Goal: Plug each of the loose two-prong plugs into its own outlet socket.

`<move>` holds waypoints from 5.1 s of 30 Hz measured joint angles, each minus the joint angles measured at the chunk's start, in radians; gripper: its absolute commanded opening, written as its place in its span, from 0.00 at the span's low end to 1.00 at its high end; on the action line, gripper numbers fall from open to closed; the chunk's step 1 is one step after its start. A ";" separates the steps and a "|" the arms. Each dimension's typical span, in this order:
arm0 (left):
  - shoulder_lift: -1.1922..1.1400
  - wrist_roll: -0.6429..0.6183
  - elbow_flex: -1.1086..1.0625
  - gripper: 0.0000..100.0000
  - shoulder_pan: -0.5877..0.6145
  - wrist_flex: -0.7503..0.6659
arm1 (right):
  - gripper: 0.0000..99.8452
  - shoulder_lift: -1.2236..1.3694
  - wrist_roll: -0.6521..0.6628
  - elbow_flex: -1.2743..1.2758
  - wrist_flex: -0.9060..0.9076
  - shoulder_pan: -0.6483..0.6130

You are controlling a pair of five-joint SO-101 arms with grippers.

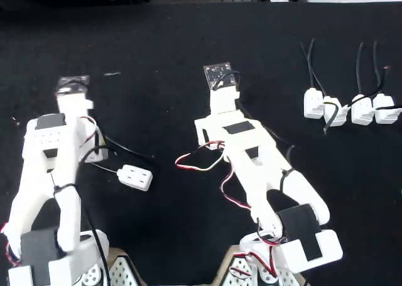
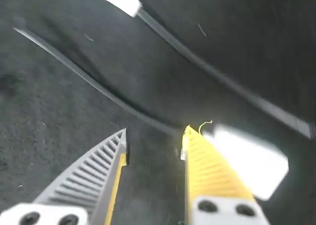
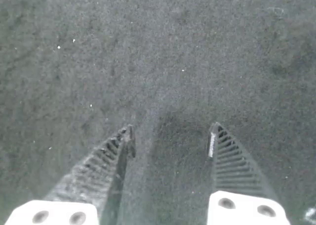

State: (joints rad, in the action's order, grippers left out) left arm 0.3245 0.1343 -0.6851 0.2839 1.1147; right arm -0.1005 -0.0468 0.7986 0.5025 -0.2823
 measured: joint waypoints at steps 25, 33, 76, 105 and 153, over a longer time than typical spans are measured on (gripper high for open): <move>-0.219 -0.121 -0.038 0.19 0.124 -0.025 | 0.23 0.000 0.000 0.000 0.000 0.000; -0.219 -0.121 -0.040 0.19 0.144 -0.021 | 0.23 0.000 0.000 0.000 0.000 0.000; -0.760 -0.618 0.664 0.04 0.063 -0.146 | 0.23 0.000 0.000 0.000 0.000 0.000; -0.255 -0.623 0.661 0.03 0.060 0.247 | 0.23 0.000 0.000 0.000 0.000 0.000; 0.278 -0.318 -0.315 0.13 -0.707 -0.457 | 0.23 -0.964 0.224 0.249 0.683 0.256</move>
State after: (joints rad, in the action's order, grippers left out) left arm 0.6022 -0.1834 -0.9996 -0.4235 0.6575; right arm -1.0641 0.1772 1.0472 1.1853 -0.0261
